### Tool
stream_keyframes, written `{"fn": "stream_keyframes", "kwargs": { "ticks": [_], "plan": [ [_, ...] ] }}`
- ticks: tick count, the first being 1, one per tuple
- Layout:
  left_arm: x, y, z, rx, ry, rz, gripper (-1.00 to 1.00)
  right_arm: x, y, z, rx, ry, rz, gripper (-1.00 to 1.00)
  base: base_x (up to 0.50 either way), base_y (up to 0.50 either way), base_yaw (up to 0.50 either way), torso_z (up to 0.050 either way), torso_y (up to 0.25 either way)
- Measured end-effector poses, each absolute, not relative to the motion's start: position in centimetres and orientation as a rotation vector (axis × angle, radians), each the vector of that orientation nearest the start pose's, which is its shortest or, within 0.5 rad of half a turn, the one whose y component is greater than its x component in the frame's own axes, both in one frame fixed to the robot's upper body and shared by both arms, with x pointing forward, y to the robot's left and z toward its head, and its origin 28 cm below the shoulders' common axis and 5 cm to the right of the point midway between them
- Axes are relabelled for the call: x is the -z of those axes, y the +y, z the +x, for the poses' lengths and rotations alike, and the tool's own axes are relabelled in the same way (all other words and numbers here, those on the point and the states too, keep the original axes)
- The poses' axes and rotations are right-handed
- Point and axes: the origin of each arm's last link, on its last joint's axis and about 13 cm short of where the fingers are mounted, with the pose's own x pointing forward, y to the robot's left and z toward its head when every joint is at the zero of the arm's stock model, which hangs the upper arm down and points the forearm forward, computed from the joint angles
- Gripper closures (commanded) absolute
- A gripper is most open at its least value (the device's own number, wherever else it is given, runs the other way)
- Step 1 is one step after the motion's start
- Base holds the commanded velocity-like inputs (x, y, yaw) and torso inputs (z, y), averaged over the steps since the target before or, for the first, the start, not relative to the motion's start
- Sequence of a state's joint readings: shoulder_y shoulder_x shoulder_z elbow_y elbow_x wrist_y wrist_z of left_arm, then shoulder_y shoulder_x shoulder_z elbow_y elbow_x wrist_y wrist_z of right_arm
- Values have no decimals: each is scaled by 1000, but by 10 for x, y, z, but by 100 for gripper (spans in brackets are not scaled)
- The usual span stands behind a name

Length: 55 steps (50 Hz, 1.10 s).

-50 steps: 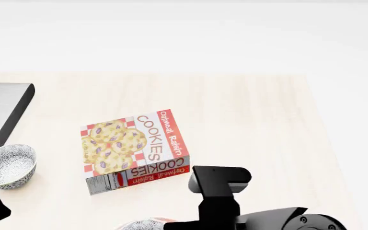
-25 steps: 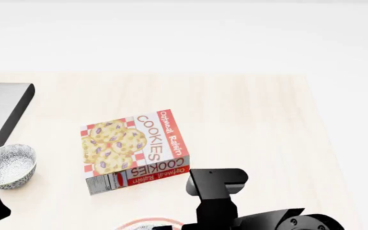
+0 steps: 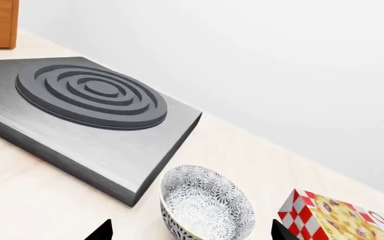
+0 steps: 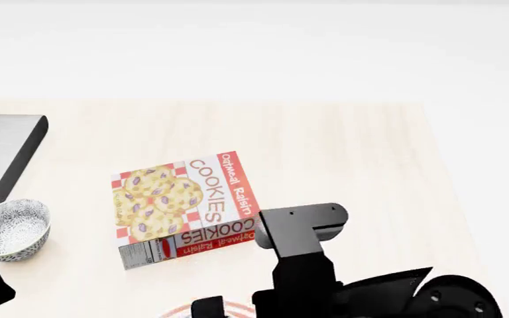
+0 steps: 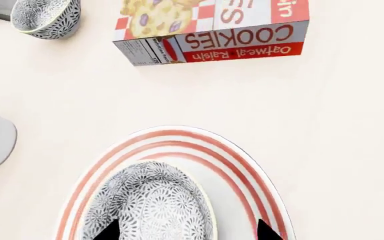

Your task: Pick the akita bowl next to the plate and place it on the plate.

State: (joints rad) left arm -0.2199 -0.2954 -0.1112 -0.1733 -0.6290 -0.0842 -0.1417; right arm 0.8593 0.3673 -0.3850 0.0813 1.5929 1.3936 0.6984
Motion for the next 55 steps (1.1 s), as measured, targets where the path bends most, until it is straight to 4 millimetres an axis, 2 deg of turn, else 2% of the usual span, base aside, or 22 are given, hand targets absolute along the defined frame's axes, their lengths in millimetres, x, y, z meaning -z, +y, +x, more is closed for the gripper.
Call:
{"fn": "stream_keyframes", "kwargs": {
  "ticks": [13,26,37,55],
  "plan": [
    [-43,299,257,-265,-1,-369,-100,-196,-88,264,-495,785,31,-100,0,0,0,0,0],
    [-43,299,257,-265,-1,-369,-100,-198,-93,258,-411,644,40,-100,0,0,0,0,0],
    [-44,299,257,-264,-1,-370,-100,-190,-99,250,-325,469,42,-100,0,0,0,0,0],
    [-43,299,257,-264,-2,-367,-100,-155,-117,238,-116,264,51,-100,0,0,0,0,0]
  ]
}}
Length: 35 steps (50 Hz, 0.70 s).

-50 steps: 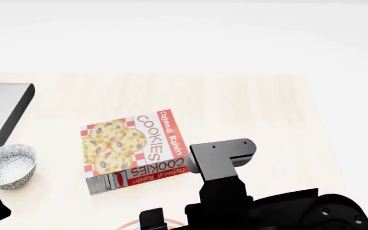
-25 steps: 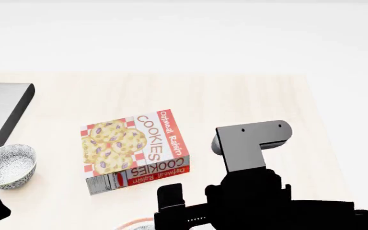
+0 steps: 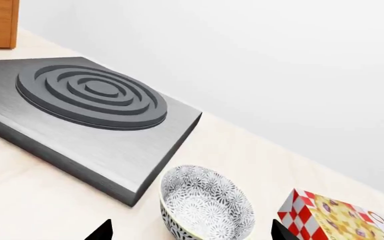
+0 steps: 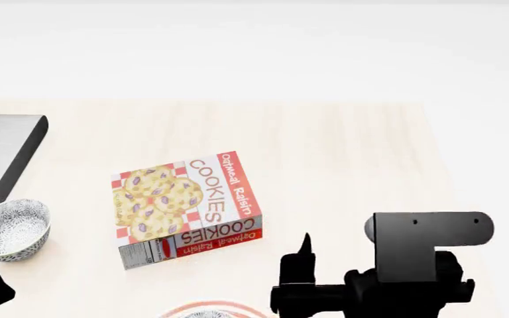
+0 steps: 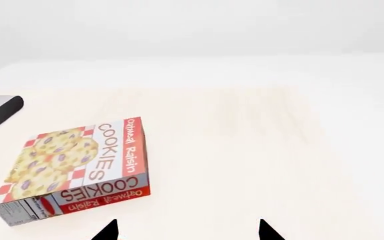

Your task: Pick the akita bowl next to the plate and place it on the plate.

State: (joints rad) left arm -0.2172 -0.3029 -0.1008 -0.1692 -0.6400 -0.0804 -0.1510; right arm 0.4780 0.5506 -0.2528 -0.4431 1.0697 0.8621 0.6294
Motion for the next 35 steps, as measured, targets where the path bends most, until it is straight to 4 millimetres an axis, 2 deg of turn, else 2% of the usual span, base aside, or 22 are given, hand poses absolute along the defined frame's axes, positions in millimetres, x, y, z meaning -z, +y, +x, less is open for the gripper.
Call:
{"fn": "stream_keyframes", "kwargs": {
  "ticks": [19,35],
  "plan": [
    [-44,299,256,-265,-6,-363,-100,-130,-130,225,21,138,-2,-100,0,0,0,0,0],
    [-45,298,255,-261,-16,-360,-100,-125,-140,216,97,51,-21,-100,0,0,0,0,0]
  ]
}}
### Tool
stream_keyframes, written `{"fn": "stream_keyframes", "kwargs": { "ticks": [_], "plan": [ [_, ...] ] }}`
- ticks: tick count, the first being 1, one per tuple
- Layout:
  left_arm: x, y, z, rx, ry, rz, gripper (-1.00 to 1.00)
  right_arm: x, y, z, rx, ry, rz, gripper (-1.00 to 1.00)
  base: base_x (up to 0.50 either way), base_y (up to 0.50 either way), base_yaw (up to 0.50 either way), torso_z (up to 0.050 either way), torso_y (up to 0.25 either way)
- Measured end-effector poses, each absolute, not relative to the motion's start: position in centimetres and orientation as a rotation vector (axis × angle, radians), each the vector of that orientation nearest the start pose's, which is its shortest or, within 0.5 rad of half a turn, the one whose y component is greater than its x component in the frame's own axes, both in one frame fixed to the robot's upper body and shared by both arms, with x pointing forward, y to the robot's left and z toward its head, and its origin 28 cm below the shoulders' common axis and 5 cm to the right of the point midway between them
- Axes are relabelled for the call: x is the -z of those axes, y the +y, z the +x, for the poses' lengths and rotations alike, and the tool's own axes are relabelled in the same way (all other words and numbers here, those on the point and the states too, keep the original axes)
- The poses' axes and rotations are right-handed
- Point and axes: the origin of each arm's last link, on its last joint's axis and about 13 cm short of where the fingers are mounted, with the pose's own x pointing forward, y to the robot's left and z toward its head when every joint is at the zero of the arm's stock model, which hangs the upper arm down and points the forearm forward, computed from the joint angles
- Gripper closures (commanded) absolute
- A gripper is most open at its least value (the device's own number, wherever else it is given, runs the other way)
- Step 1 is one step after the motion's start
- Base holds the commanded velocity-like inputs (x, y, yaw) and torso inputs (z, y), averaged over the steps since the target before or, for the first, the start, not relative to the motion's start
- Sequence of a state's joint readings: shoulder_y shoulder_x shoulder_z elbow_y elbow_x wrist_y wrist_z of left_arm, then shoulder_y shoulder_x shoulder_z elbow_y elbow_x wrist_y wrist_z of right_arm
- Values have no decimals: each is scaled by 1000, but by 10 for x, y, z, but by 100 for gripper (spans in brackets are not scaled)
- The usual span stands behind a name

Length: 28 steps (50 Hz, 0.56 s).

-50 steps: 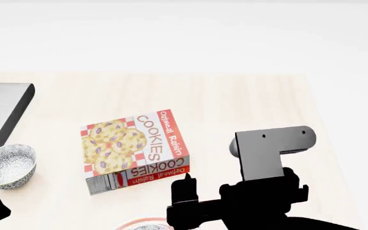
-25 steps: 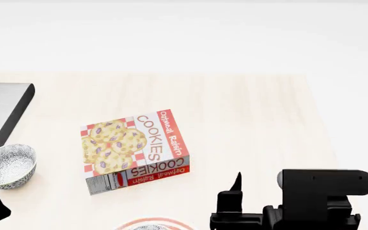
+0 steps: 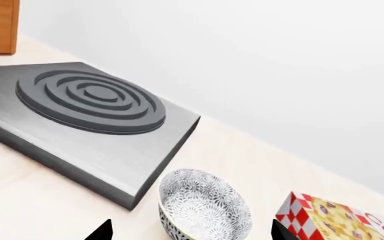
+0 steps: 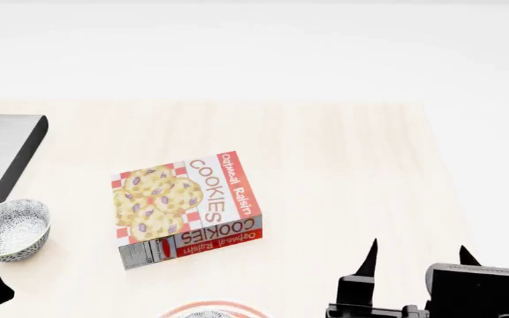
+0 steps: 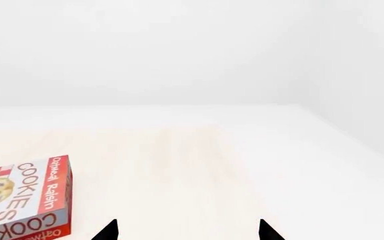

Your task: Pick the akita bowl next to the plate and place it on the plate.

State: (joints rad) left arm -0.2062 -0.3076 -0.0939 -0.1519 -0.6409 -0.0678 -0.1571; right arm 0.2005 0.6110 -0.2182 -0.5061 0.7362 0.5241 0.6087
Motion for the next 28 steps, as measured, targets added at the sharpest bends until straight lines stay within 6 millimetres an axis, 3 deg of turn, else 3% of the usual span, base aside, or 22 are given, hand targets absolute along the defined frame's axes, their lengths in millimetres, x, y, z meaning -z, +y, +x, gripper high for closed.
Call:
{"fn": "stream_keyframes", "kwargs": {
  "ticks": [28],
  "plan": [
    [-47,298,253,-254,-32,-354,-100,-144,-158,196,208,-45,-15,-100,0,0,0,0,0]
  ]
}}
